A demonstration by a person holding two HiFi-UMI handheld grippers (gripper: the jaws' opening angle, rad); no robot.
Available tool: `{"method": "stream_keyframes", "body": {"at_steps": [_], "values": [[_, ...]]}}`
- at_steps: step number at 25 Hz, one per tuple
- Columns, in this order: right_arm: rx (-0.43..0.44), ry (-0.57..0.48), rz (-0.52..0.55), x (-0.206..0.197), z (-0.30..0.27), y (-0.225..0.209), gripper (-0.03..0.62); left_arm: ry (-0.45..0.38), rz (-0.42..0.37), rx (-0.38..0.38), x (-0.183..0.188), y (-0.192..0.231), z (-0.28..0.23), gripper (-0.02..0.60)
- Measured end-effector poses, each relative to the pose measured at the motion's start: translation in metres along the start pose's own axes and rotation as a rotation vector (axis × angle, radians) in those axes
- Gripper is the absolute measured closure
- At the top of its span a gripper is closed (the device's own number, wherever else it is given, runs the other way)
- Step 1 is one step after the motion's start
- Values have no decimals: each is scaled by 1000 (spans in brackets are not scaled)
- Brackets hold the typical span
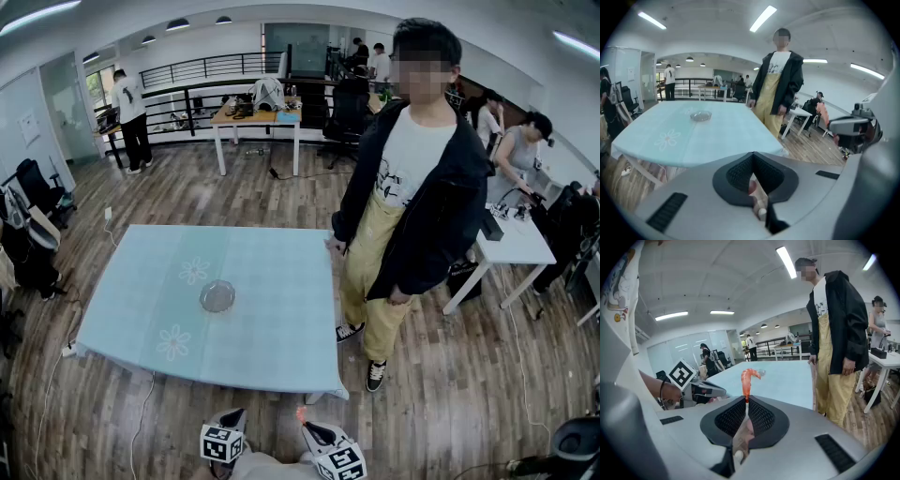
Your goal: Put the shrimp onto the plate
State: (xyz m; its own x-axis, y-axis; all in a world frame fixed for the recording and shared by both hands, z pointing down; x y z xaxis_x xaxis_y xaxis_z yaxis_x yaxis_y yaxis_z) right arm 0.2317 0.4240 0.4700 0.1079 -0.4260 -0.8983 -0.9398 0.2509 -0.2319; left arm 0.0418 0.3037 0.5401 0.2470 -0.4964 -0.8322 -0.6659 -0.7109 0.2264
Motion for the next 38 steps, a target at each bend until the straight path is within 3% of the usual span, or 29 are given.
{"method": "stream_keyframes", "body": {"at_steps": [5,10,15,18,25,31,38], "values": [[-58,-152,56,21,-20,29,556,-186,65,52,41,-26,49,574],[-35,-194,49,34,-16,33,556,-310,134,62,46,-67,75,574],[-14,-264,50,38,12,26,556,-356,28,20,46,-108,79,574],[-1,-297,41,46,22,20,556,-380,-42,48,66,-119,82,574],[43,-227,-38,25,8,46,556,-379,39,111,57,-94,95,574],[25,-154,-31,28,-31,55,556,-386,100,131,57,-51,93,574],[30,-106,29,57,-108,75,555,-369,184,128,60,24,76,574]]}}
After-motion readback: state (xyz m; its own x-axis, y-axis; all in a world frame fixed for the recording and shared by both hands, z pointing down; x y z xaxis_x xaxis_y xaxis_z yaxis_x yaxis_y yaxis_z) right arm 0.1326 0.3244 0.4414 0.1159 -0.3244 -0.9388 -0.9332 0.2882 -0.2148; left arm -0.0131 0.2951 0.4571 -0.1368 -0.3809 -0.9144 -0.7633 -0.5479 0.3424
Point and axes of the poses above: the fingertips, and each gripper's own axes: z backward along the fingers, y to its left, x out of its top, the point moved 6 cm from there along z, backward along the fingers, and after that the axes turned 9 degrees about -y, right-handed, at the moved point
